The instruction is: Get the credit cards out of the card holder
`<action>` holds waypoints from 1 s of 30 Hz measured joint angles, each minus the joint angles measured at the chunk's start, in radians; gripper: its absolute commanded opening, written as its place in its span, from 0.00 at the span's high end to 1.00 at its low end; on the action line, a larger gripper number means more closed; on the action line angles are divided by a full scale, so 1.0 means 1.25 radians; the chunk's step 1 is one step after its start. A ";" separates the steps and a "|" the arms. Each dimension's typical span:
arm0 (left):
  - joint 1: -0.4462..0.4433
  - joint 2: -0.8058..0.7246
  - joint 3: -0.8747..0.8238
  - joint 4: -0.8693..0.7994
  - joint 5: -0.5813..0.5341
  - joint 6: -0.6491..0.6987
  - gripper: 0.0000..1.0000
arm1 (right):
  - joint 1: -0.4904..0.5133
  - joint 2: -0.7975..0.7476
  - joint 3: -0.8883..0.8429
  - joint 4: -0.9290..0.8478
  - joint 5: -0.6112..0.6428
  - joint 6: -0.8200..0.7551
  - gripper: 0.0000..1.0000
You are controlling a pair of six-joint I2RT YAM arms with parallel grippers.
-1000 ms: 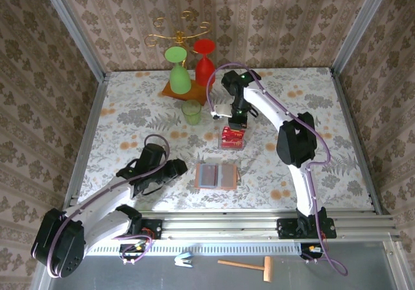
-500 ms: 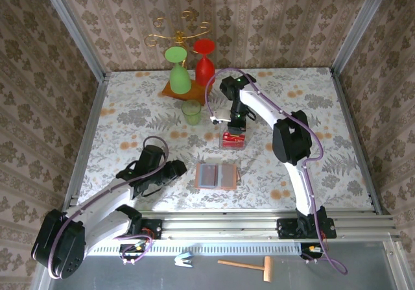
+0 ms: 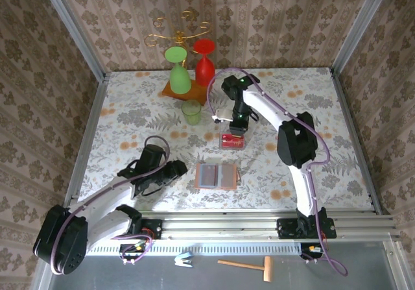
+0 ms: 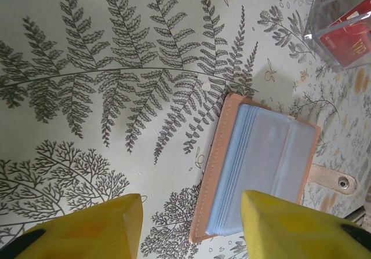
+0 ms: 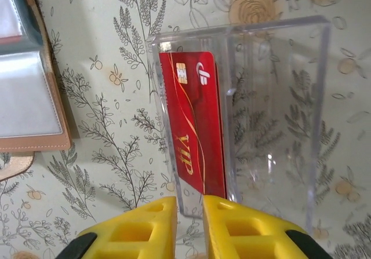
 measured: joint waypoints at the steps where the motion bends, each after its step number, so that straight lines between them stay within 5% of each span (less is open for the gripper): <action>1: -0.001 0.008 0.004 0.005 0.004 0.002 0.51 | 0.002 -0.024 -0.020 0.016 0.000 0.013 0.79; 11: -0.031 0.085 0.058 0.061 0.014 0.017 0.51 | 0.054 -0.252 -0.285 0.246 -0.043 0.231 0.73; 20: -0.076 0.171 0.079 0.115 0.023 0.018 0.51 | 0.111 -0.443 -0.550 0.490 -0.095 0.574 0.73; 30: -0.118 0.238 0.083 0.175 0.034 0.011 0.53 | 0.139 -0.522 -0.714 0.654 -0.094 0.993 0.77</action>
